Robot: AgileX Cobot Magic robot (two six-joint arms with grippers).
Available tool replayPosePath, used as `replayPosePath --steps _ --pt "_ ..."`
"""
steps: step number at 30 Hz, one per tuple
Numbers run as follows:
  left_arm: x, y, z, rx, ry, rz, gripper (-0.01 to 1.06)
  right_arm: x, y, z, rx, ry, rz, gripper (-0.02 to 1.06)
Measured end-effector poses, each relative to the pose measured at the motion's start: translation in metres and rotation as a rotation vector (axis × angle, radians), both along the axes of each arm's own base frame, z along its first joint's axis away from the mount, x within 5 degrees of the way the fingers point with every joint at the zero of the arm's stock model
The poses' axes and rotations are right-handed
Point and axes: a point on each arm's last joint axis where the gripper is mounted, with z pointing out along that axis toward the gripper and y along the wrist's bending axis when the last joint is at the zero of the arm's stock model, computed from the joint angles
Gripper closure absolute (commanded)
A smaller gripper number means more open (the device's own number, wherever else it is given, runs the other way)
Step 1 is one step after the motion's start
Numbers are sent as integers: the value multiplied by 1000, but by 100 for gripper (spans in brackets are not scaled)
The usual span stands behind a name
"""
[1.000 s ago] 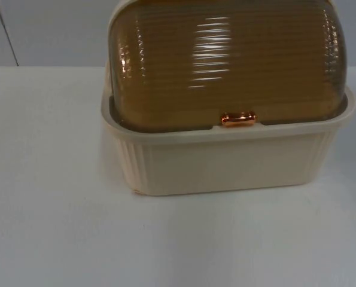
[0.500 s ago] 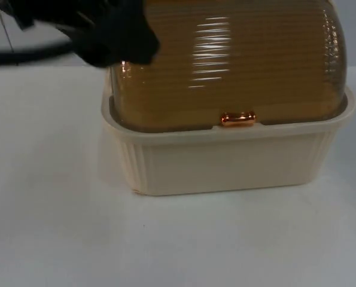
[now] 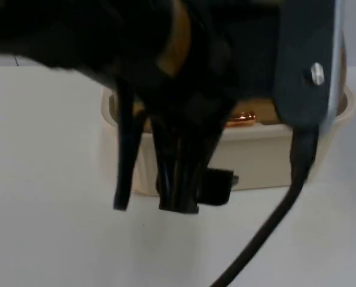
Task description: Open the box lid with the left hand, place the block into the box with the right hand, then close the box lid with the left hand.
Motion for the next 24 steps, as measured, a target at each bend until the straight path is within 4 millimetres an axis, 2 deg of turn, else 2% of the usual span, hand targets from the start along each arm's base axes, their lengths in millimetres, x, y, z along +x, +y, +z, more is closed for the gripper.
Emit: replayPosePath --steps 5,10,18,24 --pt "9 -11 -23 105 -80 -40 0 0 0 0 -4 0 1 -1" --pt "24 -19 -44 114 -156 56 0 0 -1 0 -29 -2 -6 -1" --pt "31 -32 -46 -24 -315 181 0 0 -3 0 -55 -4 -14 -1" --pt "30 -40 -56 -60 -312 185 6 0 -3 0 -59 -4 -15 -1"
